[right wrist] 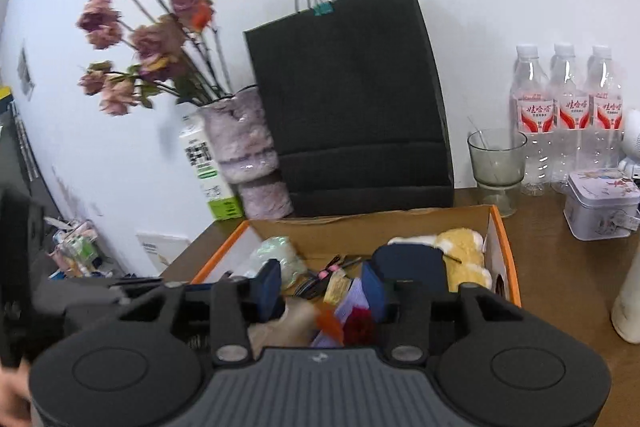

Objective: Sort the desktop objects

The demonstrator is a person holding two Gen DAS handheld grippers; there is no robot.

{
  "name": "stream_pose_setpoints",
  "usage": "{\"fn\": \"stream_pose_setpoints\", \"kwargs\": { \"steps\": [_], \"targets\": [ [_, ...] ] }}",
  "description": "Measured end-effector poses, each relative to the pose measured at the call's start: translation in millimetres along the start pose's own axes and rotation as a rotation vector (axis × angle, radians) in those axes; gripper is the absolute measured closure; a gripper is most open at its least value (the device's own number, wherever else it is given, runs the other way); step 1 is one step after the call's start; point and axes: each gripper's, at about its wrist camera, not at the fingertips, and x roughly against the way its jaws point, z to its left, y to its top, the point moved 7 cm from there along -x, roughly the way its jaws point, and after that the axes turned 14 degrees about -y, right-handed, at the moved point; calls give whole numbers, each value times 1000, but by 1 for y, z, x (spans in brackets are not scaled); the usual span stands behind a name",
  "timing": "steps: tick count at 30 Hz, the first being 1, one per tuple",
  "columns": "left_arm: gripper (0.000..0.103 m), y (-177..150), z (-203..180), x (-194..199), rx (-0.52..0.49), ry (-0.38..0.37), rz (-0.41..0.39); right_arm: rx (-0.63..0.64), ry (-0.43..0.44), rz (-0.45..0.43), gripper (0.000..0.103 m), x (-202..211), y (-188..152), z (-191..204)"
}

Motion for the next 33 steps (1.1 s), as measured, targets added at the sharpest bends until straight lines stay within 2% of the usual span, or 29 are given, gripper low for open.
{"fn": "stream_pose_setpoints", "kwargs": {
  "steps": [1, 3, 5, 7, 10, 12, 13, 16, 20, 24, 25, 27, 33],
  "targets": [
    [44, -1, 0, 2, -3, -3, -13, -16, 16, -5, 58, -1, -2, -4],
    [30, -4, 3, 7, 11, 6, -35, -45, 11, 4, 58, -3, -7, -15],
    [30, -7, 3, 13, 17, 21, -48, -38, -33, 30, 58, -6, -9, -22],
    [29, -8, -2, 19, 12, 19, -54, -31, -58, 10, 55, 2, -10, -25],
    [20, -13, -15, 33, -18, 36, -72, 37, -60, -4, 54, 19, -13, -16],
    [18, -23, -24, 47, -48, 64, -87, 88, -63, -17, 40, 32, -20, -8],
    [17, -29, -27, 51, -55, 78, -89, 106, -70, -24, 39, 38, -25, -5],
    [6, -56, -33, 69, -35, 95, -106, 145, -92, -25, 36, 55, -45, -2],
    [3, -89, -33, 85, -8, 128, -87, 137, -157, -11, 26, 74, -77, -11],
    [0, -119, -33, 100, 43, 141, -79, 184, -250, 23, 25, 89, -117, -14],
    [0, -128, -32, 106, 73, 140, -85, 192, -259, 28, 24, 95, -127, -14],
    [0, -141, -32, 113, 111, 142, -88, 184, -268, 32, 15, 107, -144, -15],
    [0, -182, -39, 142, 122, 182, -85, 121, -256, 42, 14, 143, -185, -14]
  ]
}}
